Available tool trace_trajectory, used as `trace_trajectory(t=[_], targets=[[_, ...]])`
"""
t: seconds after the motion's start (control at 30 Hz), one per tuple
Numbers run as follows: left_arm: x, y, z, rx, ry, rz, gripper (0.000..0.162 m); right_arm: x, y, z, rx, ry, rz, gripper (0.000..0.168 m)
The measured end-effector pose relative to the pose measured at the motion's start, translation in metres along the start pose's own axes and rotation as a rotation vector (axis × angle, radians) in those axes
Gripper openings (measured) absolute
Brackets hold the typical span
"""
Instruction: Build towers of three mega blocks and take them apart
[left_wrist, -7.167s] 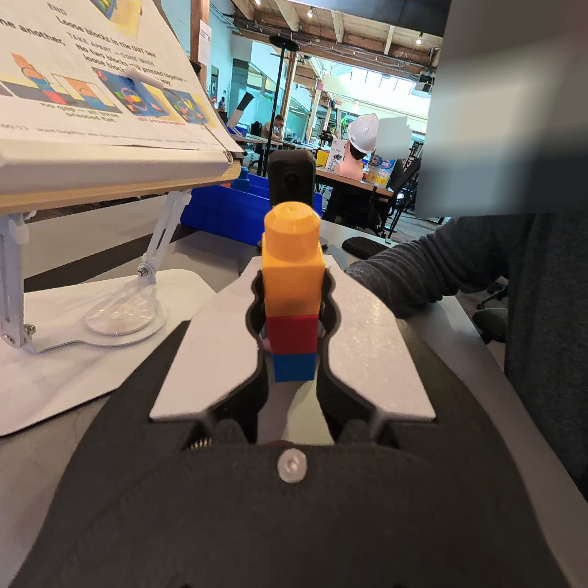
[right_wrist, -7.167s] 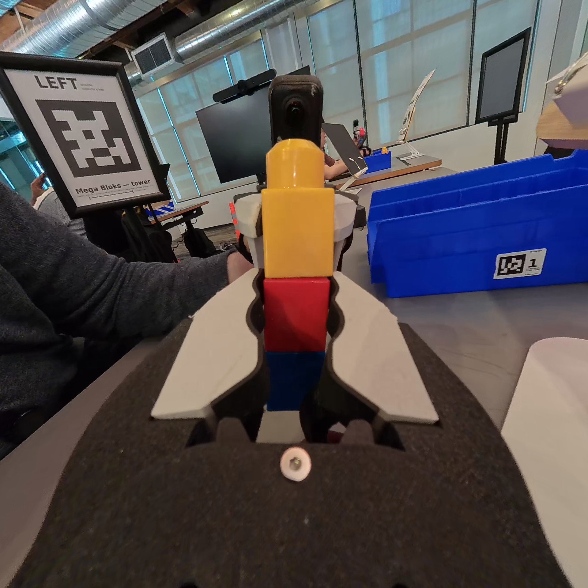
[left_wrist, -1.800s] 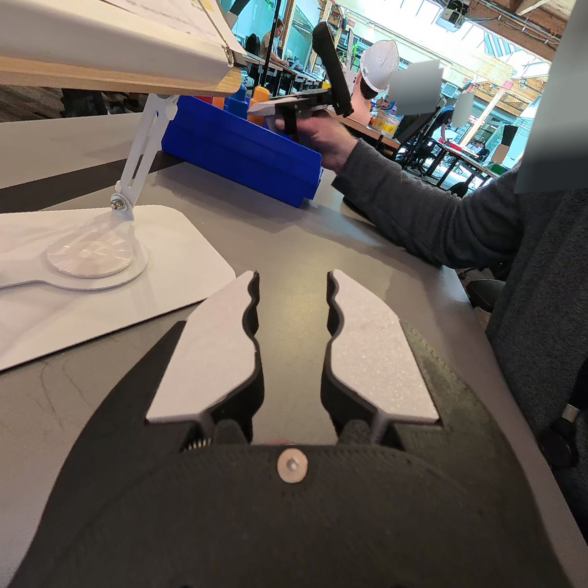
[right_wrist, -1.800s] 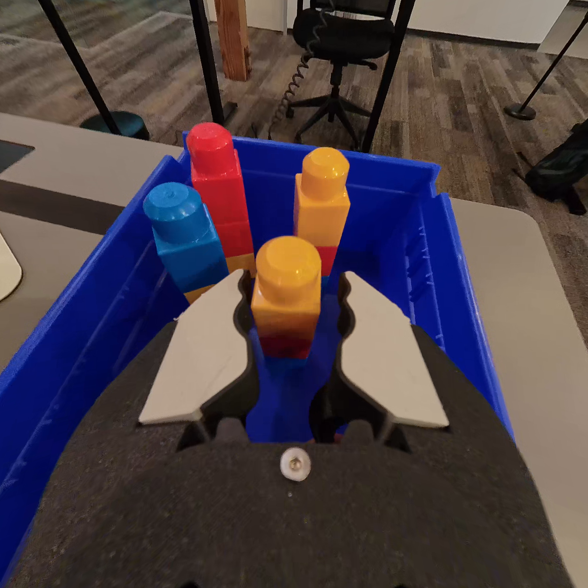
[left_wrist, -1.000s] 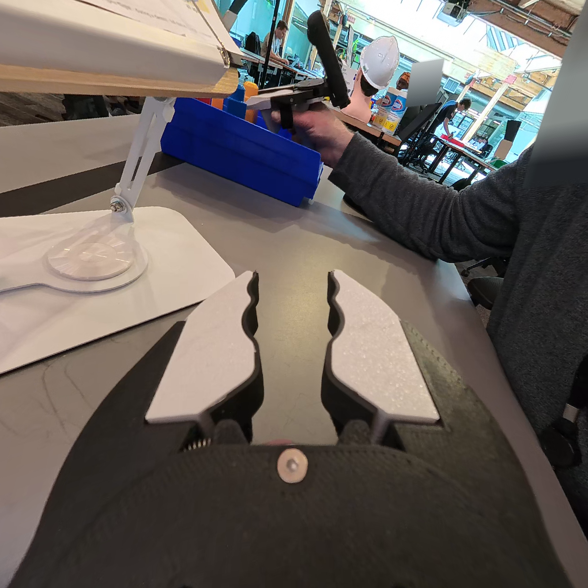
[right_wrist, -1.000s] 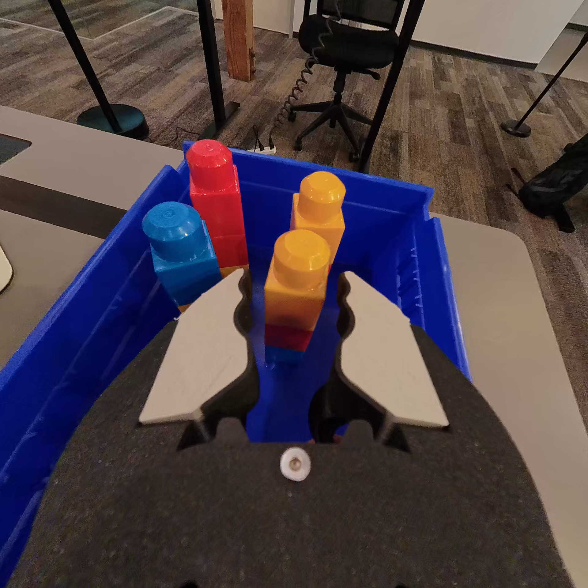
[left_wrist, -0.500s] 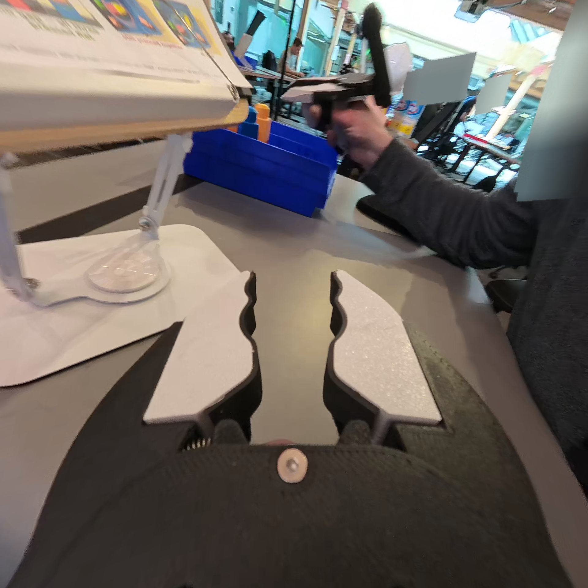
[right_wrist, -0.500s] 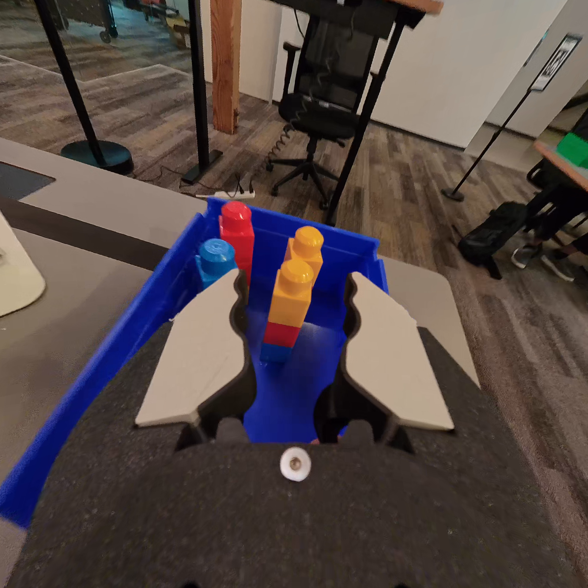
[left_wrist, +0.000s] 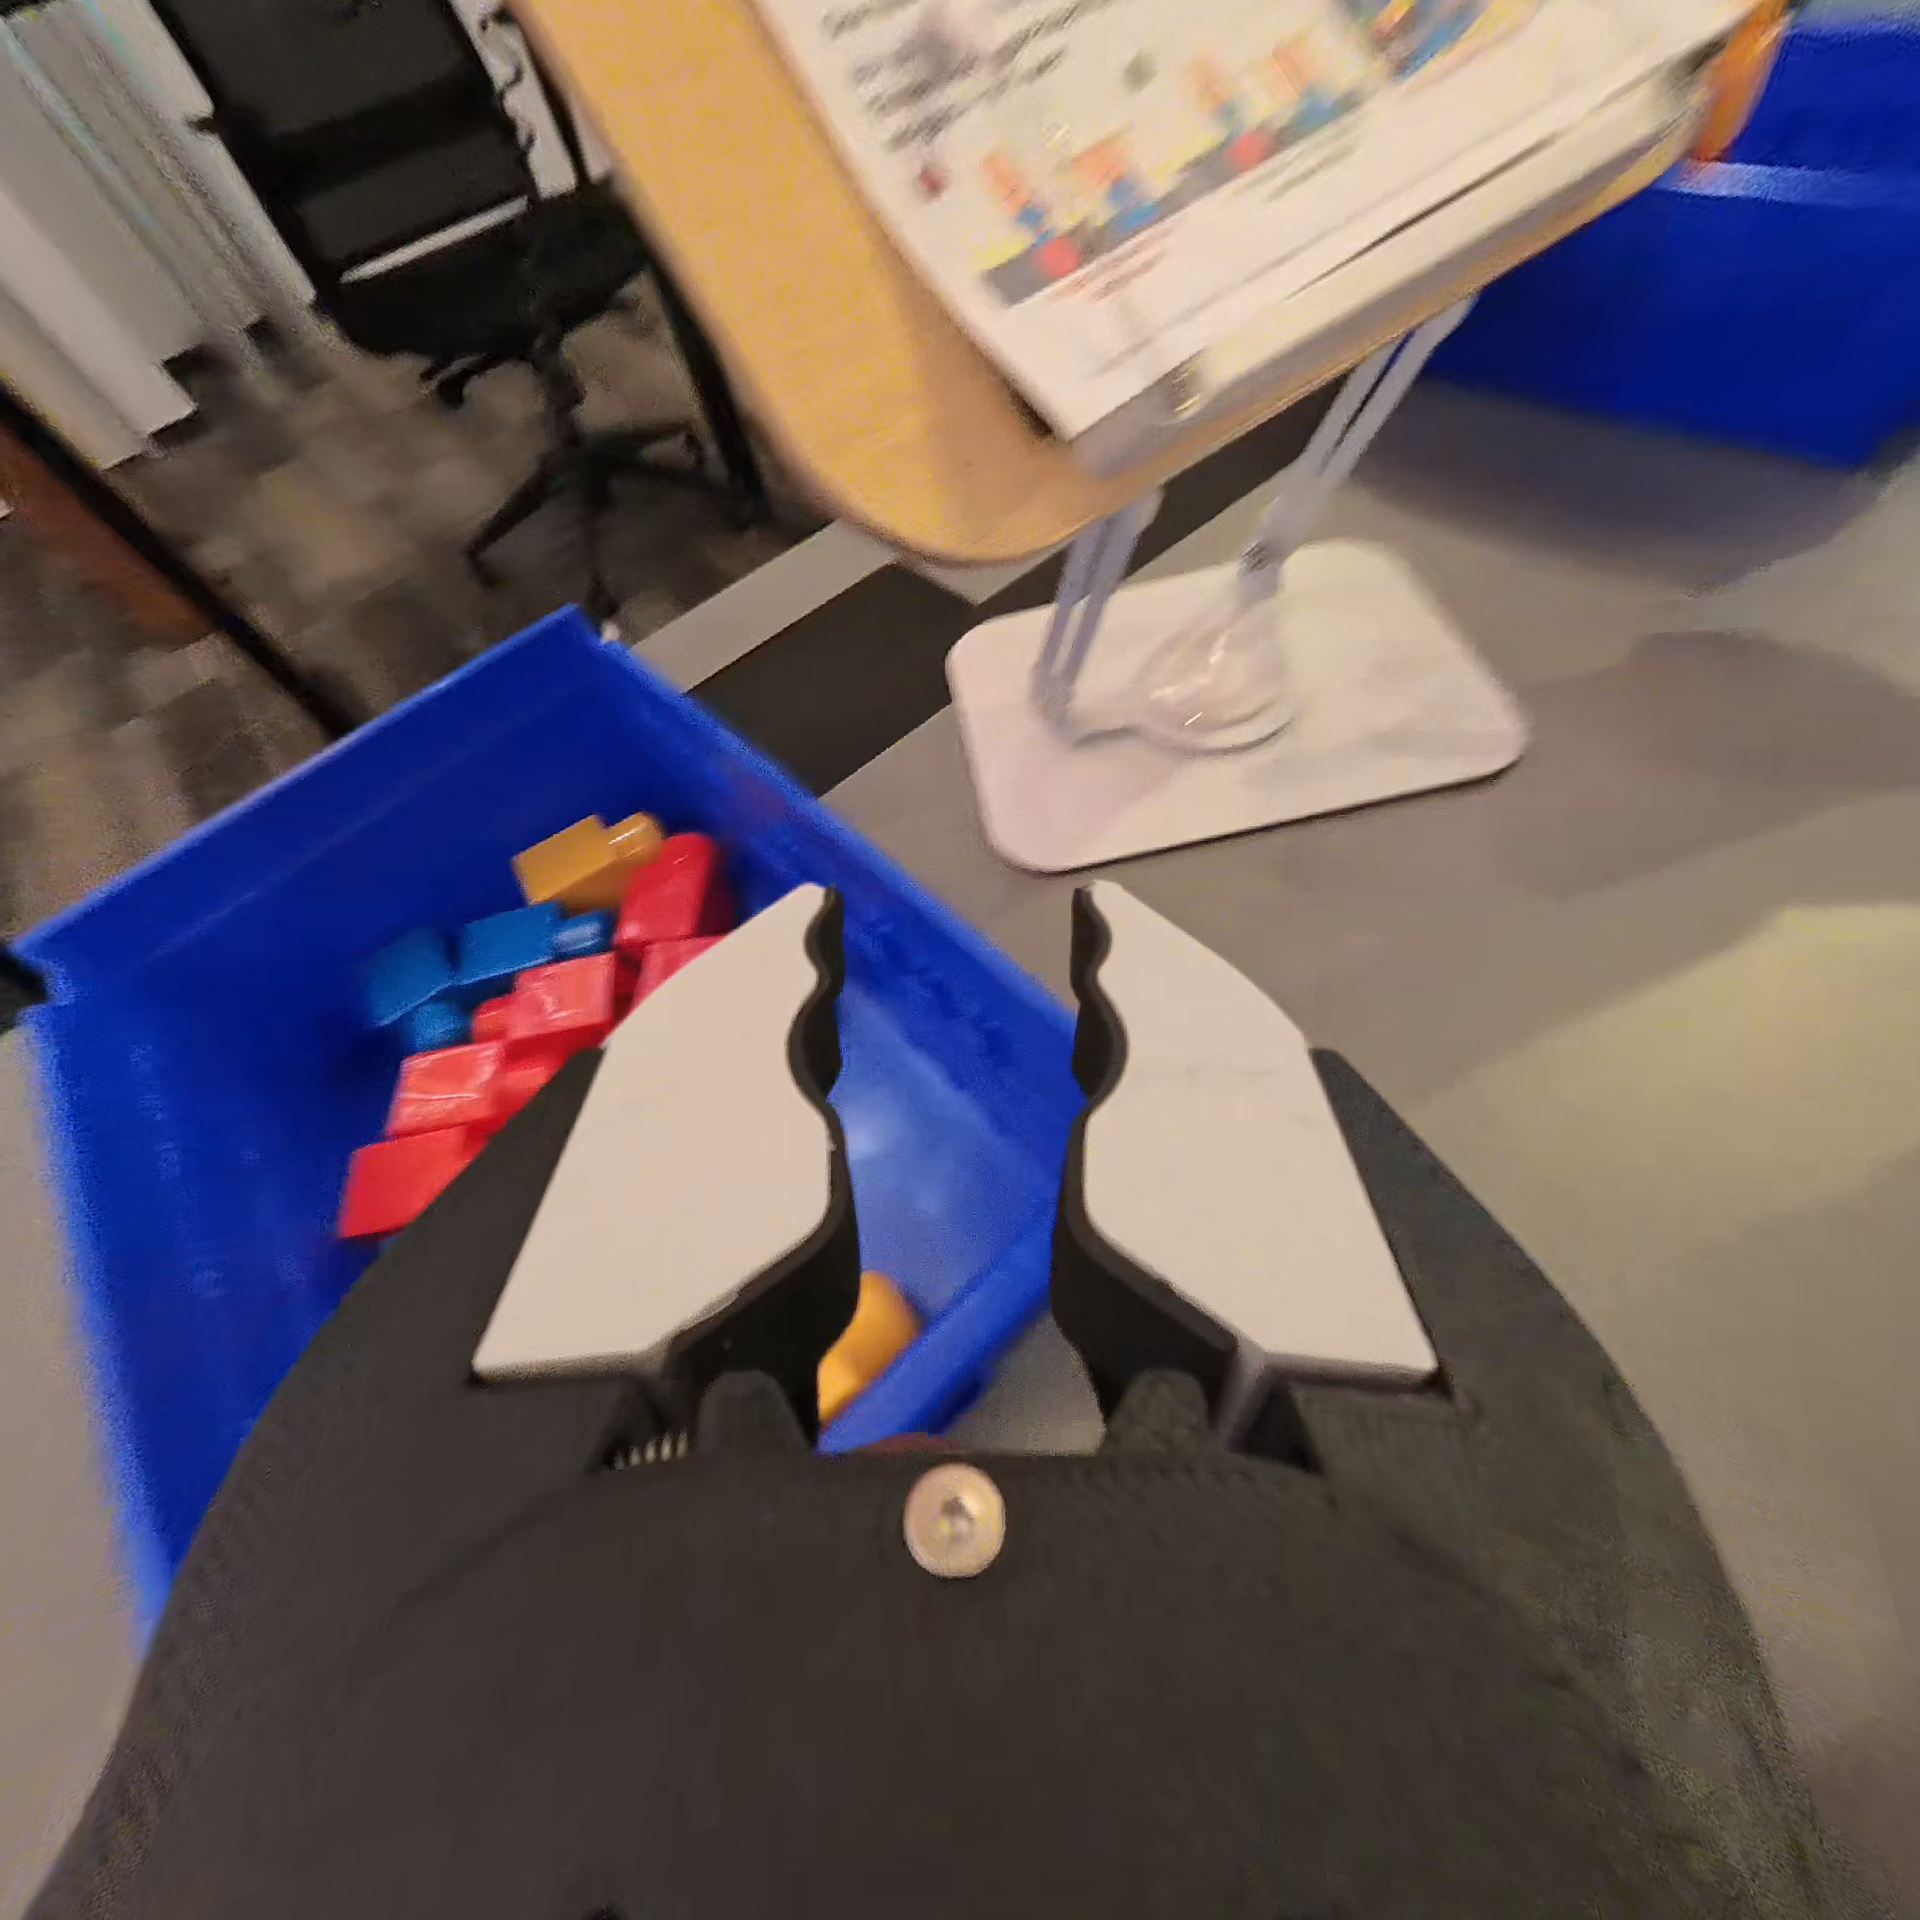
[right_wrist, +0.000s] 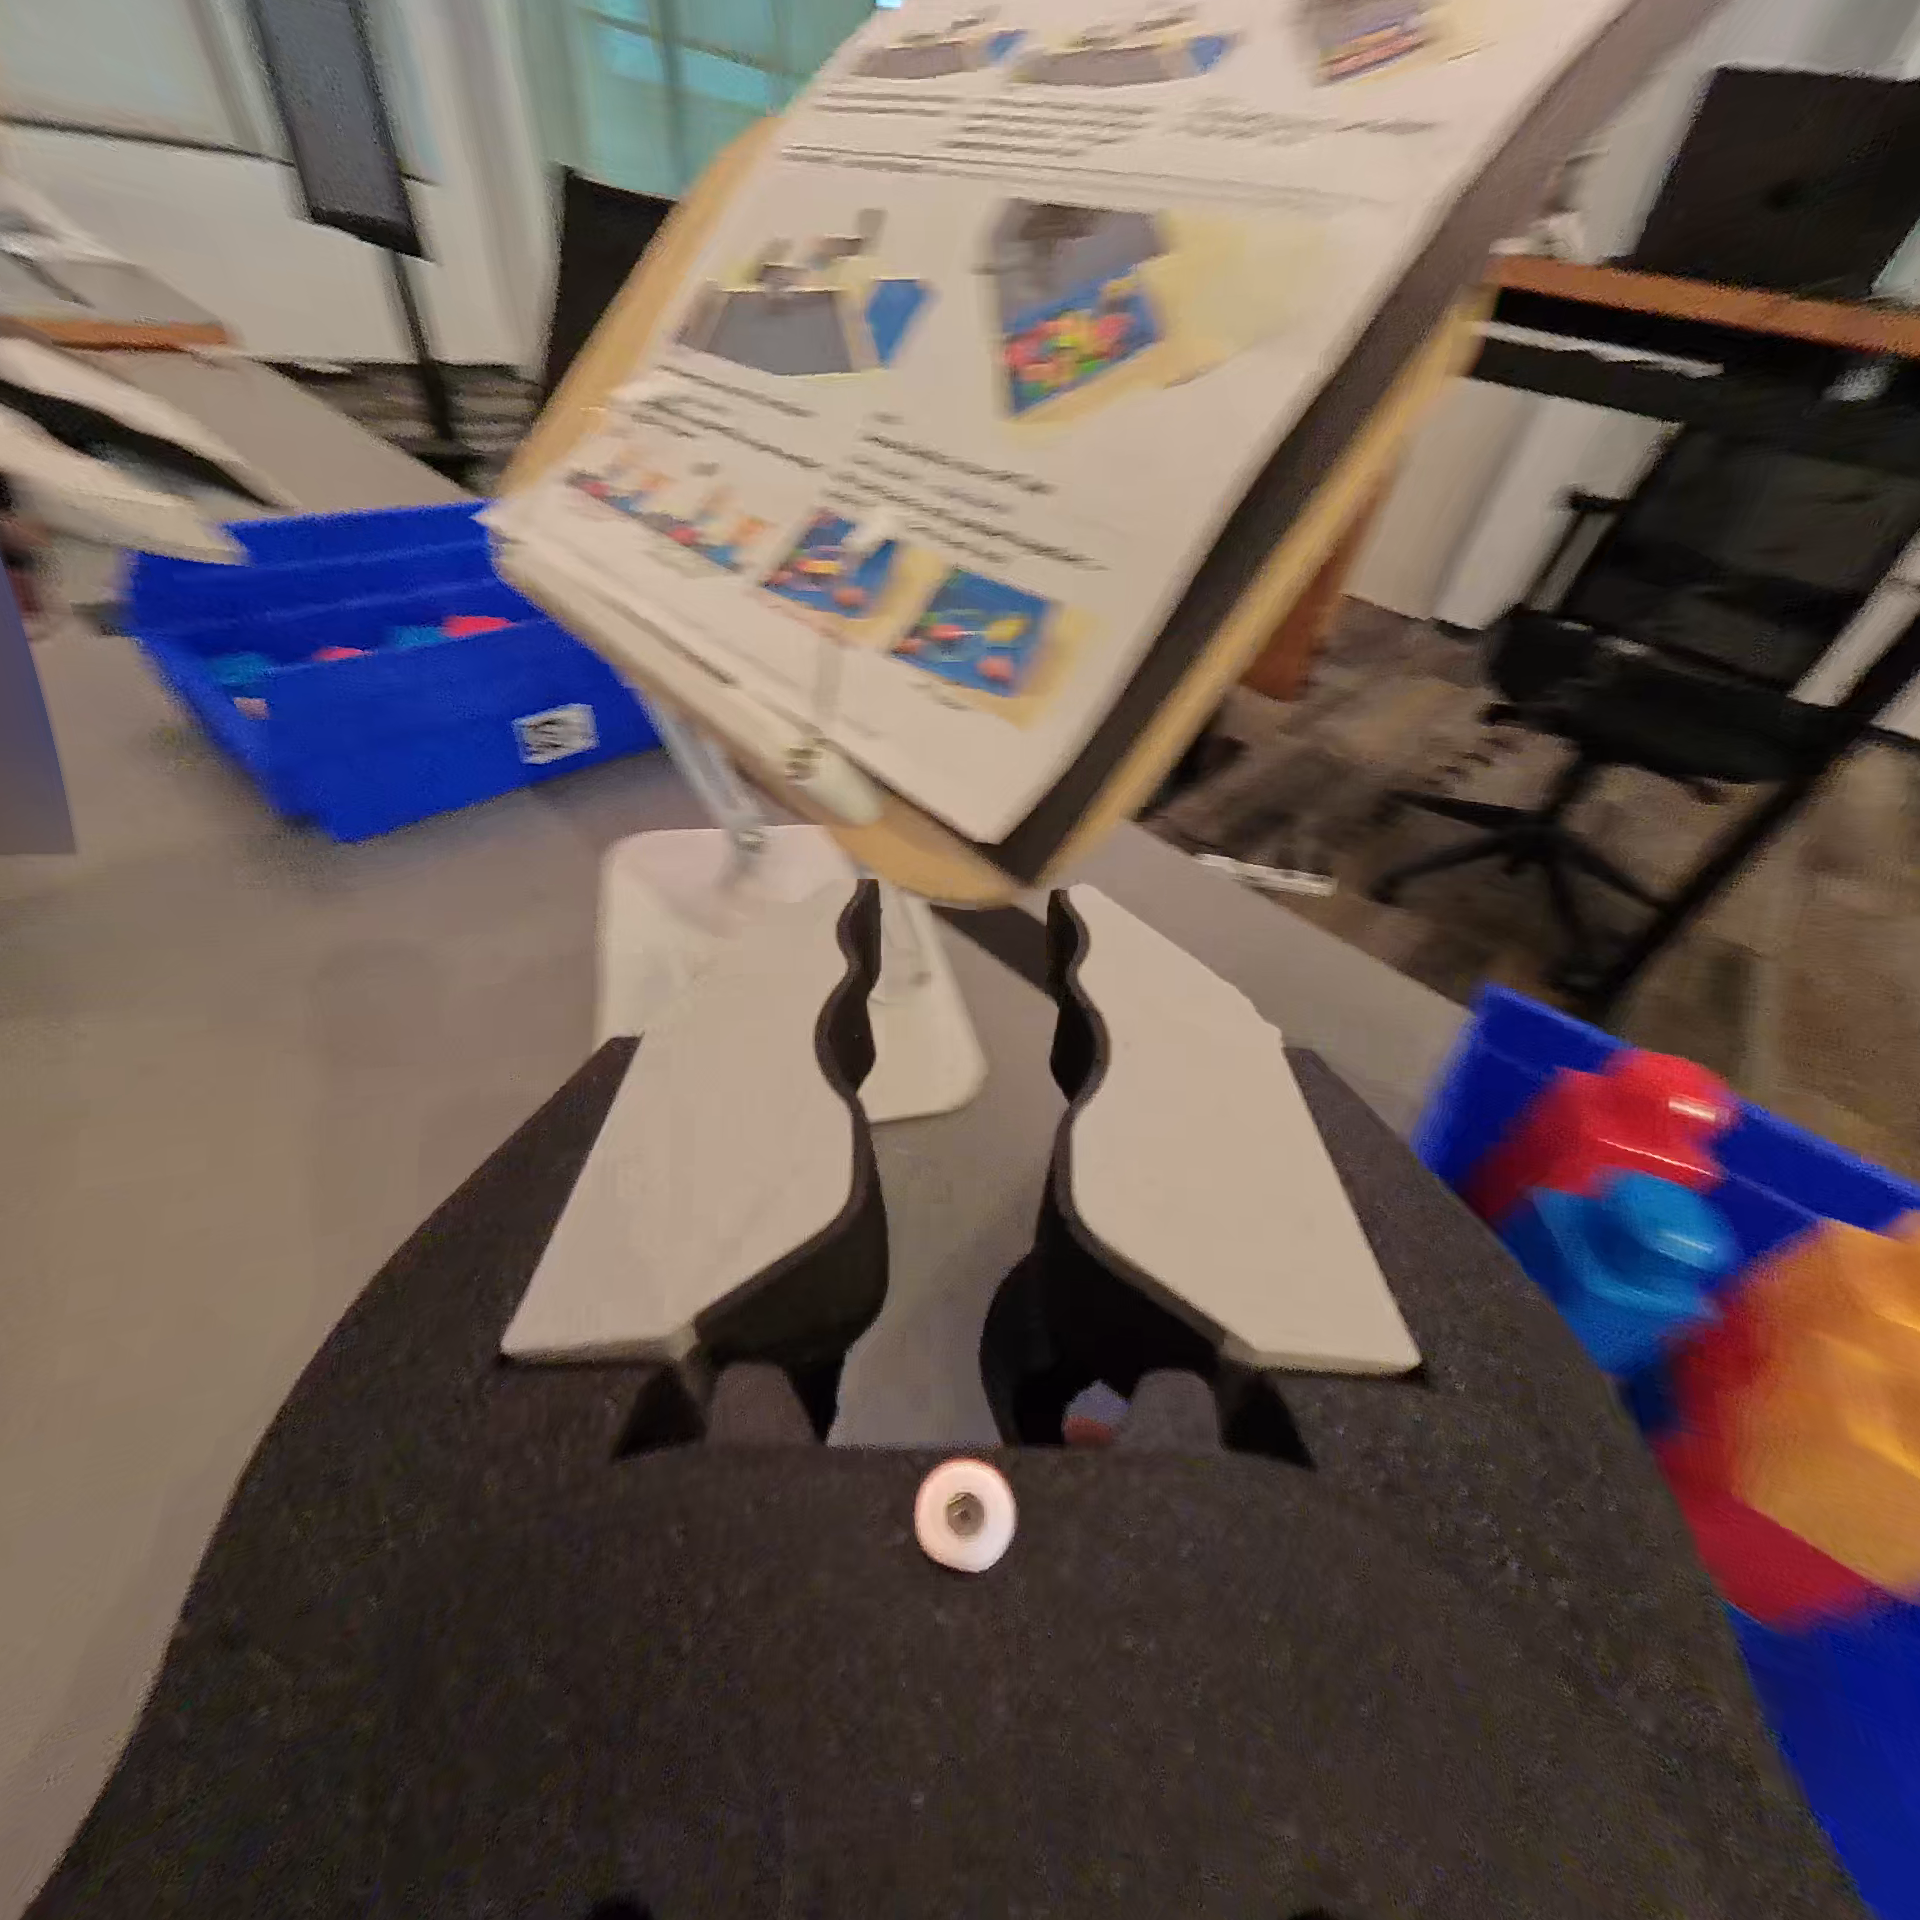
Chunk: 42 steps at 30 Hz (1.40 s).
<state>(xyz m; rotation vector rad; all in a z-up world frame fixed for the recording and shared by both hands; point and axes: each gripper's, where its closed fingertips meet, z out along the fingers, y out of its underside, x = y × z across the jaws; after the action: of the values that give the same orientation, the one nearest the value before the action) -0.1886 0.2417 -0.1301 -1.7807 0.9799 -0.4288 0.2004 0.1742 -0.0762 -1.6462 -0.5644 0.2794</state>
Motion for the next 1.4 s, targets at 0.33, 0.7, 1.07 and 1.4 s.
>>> trace_trajectory(t=[0.33,0.7,1.07,1.4], targets=[[-0.108,0.064,0.082,-0.436,-0.057,-0.066,0.047,-0.144,0.068,0.077,-0.037,-0.374,0.037,0.03],[-0.146,0.105,0.117,-0.623,-0.088,-0.176,0.052,-0.166,0.094,0.082,-0.073,-0.462,0.057,0.03],[-0.152,0.132,0.121,-0.794,-0.052,-0.129,0.058,-0.169,0.096,0.082,-0.084,-0.474,0.042,0.03],[-0.12,0.122,0.084,-0.734,-0.019,-0.04,0.057,-0.174,0.098,0.08,-0.095,-0.488,0.022,0.031]])
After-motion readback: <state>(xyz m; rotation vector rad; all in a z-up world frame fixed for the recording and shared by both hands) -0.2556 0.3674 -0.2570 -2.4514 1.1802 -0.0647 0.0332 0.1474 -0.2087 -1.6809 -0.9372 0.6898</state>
